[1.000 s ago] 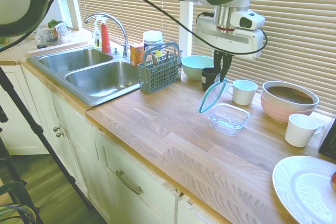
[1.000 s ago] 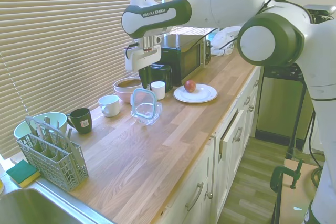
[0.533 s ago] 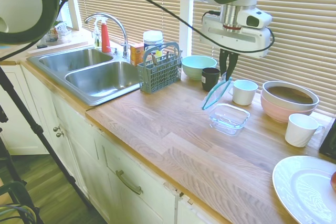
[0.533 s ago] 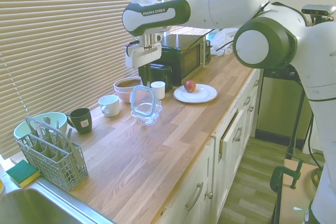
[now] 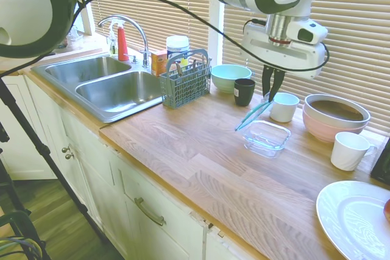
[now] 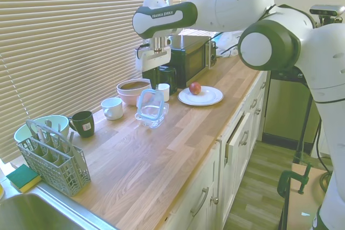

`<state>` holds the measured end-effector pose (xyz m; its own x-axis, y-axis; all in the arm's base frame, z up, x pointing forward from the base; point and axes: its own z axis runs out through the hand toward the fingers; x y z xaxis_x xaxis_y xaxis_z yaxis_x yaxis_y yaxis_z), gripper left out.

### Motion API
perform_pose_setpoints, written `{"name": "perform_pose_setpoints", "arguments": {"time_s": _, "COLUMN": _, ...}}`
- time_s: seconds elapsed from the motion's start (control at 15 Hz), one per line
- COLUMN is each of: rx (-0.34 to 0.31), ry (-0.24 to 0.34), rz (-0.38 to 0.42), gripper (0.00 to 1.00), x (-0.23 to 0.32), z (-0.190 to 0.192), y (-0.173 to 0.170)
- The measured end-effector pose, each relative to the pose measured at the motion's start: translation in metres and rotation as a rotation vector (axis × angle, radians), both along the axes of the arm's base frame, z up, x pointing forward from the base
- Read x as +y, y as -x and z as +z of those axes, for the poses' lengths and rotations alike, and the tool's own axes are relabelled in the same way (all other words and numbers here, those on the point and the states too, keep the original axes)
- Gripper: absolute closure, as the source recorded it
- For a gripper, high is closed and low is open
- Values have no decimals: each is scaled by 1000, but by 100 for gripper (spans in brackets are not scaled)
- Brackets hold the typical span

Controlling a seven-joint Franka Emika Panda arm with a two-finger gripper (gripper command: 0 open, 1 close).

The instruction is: Cover the lid of the food container

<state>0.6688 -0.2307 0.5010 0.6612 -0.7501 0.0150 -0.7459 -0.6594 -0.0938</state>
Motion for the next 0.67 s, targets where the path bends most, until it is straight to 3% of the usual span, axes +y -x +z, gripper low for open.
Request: {"name": "perform_pose_setpoints", "arguments": {"time_s": 0.67, "rx": -5, "ry": -4, "rz": 19, "gripper": 100, "x": 8, "z": -1, "y": -4}}
